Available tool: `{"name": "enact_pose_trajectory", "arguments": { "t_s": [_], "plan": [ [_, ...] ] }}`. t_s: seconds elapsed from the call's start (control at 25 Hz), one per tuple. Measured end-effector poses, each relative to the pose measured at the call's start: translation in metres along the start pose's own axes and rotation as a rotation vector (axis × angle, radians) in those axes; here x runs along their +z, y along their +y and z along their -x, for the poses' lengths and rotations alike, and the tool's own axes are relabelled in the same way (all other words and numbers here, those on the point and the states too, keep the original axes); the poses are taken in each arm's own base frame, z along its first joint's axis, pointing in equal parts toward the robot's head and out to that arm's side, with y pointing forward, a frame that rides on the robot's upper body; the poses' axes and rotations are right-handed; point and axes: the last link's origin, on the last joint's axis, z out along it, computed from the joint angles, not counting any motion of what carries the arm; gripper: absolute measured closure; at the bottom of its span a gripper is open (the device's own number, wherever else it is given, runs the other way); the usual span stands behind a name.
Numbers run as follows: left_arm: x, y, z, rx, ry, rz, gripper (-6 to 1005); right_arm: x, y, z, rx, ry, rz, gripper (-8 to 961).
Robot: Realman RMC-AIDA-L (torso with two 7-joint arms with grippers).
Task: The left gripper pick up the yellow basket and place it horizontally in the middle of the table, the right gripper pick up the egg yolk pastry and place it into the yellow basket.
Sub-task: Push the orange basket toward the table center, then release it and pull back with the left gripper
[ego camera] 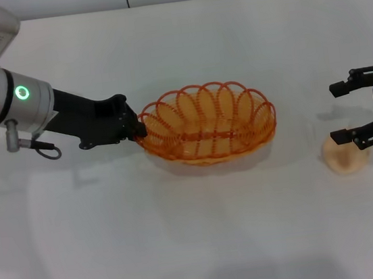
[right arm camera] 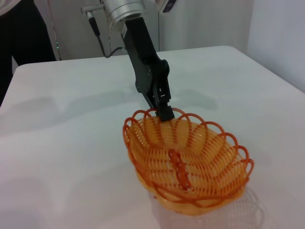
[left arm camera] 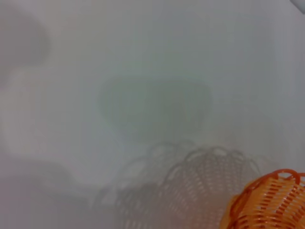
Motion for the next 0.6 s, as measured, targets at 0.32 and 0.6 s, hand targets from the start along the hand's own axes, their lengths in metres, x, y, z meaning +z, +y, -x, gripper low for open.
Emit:
{"name": "enact_pose_trajectory", "arguments": {
  "t_s": [0.32,0.6],
  "plan": [
    [0.005,0.007,0.0,0.016,-0.015,0.015,933,0.002,0.001,0.0,-0.008,-0.004,0.003,173],
    [0.011,0.006,0.002,0.004,-0.039,0.014,912,0.003,0.001,0.002,-0.015,-0.007,0.005,177]
  ]
}}
